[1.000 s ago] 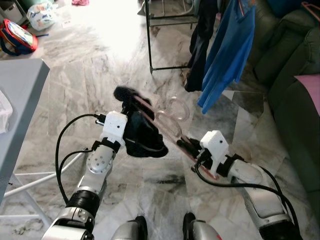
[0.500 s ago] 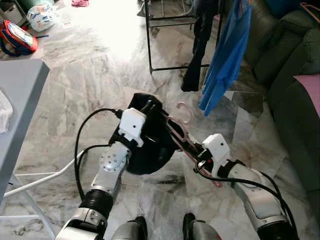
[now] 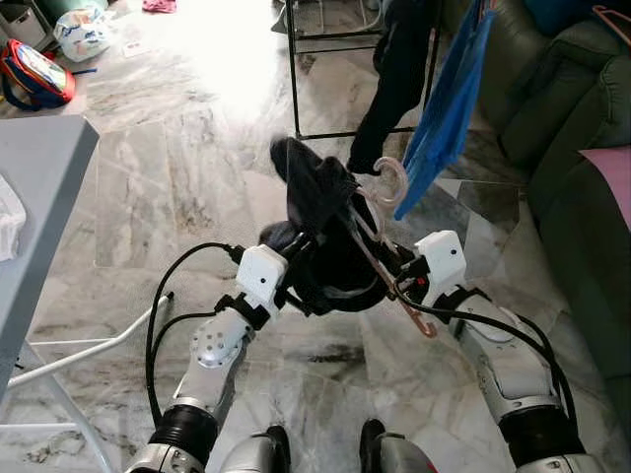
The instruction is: Hang hanger
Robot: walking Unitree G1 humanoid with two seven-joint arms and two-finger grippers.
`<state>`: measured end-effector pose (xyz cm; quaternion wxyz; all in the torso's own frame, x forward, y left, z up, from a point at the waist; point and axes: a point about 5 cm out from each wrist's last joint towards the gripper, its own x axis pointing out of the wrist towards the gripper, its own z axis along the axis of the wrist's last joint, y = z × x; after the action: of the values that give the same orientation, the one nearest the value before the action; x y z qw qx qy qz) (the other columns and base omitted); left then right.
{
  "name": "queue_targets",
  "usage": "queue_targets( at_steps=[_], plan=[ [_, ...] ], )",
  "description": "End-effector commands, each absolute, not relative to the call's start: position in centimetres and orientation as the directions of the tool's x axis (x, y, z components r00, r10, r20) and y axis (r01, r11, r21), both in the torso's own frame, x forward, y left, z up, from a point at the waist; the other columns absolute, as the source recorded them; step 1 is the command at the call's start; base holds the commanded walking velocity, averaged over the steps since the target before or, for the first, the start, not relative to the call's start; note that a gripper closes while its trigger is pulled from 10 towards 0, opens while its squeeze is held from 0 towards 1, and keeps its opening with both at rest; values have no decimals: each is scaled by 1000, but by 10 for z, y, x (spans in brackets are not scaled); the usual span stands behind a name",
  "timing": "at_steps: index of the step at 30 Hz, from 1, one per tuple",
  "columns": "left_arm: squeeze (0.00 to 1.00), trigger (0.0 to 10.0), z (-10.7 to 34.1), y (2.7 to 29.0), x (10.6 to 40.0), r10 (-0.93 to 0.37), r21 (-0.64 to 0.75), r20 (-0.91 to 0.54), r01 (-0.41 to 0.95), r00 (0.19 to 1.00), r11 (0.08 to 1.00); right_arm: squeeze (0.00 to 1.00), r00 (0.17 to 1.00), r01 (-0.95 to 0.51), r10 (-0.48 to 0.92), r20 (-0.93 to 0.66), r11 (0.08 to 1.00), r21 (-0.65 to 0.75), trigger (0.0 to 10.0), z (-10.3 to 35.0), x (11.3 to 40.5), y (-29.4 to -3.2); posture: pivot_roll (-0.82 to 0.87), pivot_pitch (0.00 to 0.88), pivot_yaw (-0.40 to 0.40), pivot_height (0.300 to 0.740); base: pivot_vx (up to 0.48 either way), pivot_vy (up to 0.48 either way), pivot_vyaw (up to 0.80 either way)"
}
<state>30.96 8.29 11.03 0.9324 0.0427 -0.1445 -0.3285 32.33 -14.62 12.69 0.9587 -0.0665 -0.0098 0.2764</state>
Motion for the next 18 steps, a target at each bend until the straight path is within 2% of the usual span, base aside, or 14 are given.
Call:
queue_targets(
  at_steps=[1, 10, 13, 18],
  plan=[
    [0, 0, 99, 72, 303, -673, 150, 199, 657, 712, 739, 0, 841, -517, 531, 101, 845, -140, 10000, 150, 326, -143, -19, 262, 26, 740, 0, 0, 0],
    [0, 0, 96, 48, 296, -775, 115, 161, 768, 611, 630, 0, 855, -474, 491, 166, 870, -136, 10000, 159, 332, -136, -30, 263, 28, 740, 0, 0, 0],
    [0, 0, 96, 47, 295, -780, 114, 163, 774, 605, 623, 0, 856, -470, 488, 171, 872, -135, 10000, 160, 332, -135, -30, 263, 29, 740, 0, 0, 0],
    [0, 0, 105, 45, 294, -785, 112, 218, 784, 581, 611, 0, 815, -545, 555, 166, 832, -102, 10000, 153, 324, -118, -25, 265, 31, 740, 0, 0, 0]
  ],
)
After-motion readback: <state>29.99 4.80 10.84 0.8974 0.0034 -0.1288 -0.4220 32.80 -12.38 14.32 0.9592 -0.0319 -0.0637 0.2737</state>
